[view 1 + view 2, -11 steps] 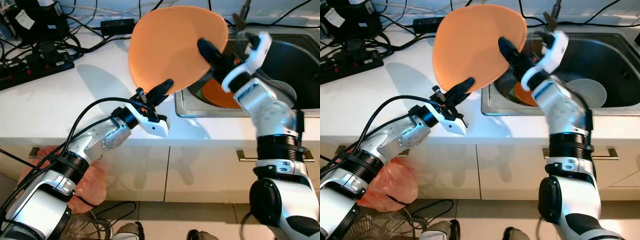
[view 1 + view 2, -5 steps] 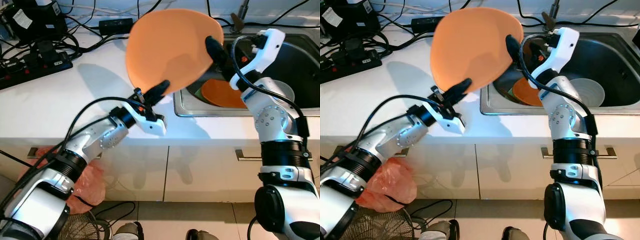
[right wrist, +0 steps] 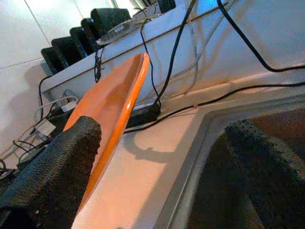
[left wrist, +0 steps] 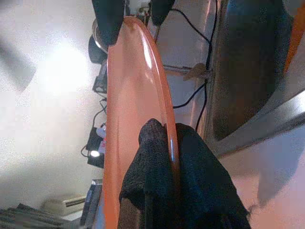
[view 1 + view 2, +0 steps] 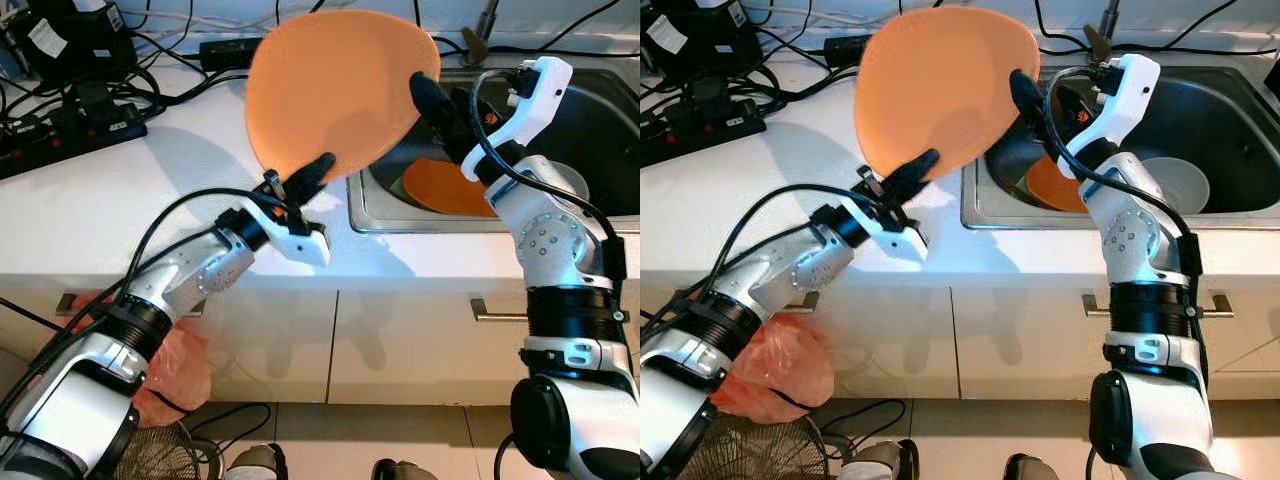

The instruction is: Kitchen organization

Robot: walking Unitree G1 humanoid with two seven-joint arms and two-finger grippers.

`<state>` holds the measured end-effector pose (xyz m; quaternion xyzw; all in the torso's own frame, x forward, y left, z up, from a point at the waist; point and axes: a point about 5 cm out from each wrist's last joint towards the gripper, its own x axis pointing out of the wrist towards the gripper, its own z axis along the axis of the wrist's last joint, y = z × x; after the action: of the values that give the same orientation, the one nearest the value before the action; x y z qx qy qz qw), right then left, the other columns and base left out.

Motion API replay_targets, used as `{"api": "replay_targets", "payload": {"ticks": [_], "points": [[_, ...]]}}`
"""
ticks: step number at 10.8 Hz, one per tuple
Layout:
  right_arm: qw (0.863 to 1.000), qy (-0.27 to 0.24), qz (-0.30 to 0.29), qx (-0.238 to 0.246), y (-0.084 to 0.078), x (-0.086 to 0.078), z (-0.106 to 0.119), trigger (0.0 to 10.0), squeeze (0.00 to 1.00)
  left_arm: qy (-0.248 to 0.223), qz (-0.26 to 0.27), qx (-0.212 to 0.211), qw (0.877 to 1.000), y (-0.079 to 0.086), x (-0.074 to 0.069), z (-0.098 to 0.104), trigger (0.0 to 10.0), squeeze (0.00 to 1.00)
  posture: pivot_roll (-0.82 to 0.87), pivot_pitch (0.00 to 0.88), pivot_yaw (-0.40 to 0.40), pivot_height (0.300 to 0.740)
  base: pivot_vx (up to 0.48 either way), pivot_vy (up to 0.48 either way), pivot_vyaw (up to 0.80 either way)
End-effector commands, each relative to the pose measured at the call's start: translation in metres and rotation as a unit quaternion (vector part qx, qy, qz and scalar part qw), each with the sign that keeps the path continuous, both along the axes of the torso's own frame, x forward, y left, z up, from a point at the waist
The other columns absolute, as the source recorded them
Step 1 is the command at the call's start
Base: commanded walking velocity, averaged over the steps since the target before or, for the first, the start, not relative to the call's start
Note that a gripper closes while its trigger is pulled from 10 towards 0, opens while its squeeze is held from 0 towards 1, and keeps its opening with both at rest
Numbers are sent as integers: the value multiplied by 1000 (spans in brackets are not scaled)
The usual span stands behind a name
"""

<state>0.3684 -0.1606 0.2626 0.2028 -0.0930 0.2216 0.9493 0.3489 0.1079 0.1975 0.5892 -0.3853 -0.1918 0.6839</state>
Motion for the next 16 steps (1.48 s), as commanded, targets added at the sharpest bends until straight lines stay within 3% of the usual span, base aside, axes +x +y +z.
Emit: {"api": "replay_targets", "payload": {"ticks": [1, 2, 5, 6, 7, 8, 9, 10, 11, 16], "points": [[1000, -9, -5, -20, -4, -4, 3, 10000, 0, -39, 10, -41, 998, 6, 5, 23, 0, 0, 55, 111, 11, 740, 0, 0, 0], [999, -20, -18, -46, -9, -6, 4, 10000, 0, -40, 12, -42, 998, 6, 5, 24, 0, 0, 55, 111, 10, 740, 0, 0, 0], [997, -16, -40, -59, -22, -9, 0, 9804, 0, -40, 14, -45, 998, 7, 5, 24, 0, 0, 48, 116, 5, 740, 0, 0, 0], [997, -16, -41, -56, -23, -10, 0, 353, 0, -40, 15, -46, 998, 7, 6, 24, 0, 0, 47, 116, 4, 740, 0, 0, 0], [997, -17, -41, -58, -24, -10, 0, 0, 0, -40, 15, -47, 998, 7, 5, 24, 0, 0, 48, 116, 5, 740, 0, 0, 0], [997, -20, -43, -65, -24, -10, 1, 4196, 0, -40, 14, -47, 998, 7, 5, 23, 0, 0, 49, 116, 6, 740, 0, 0, 0], [996, -26, -51, -75, -25, -9, 3, 10000, 0, -39, 16, -47, 998, 8, 5, 23, 0, 0, 50, 117, 6, 740, 0, 0, 0], [995, -31, -56, -79, -26, -9, 4, 10000, 0, -39, 15, -47, 998, 8, 5, 24, 0, 0, 51, 116, 6, 740, 0, 0, 0], [995, -37, -61, -73, -27, -7, 8, 10000, 1000, -40, 16, -47, 998, 9, 5, 24, 0, 0, 51, 116, 6, 740, 0, 0, 0], [999, -31, 2, -21, -15, 1, 14, 10000, 1000, -42, 15, -49, 998, 8, 5, 24, 0, 0, 54, 117, 2, 740, 0, 0, 0]]}}
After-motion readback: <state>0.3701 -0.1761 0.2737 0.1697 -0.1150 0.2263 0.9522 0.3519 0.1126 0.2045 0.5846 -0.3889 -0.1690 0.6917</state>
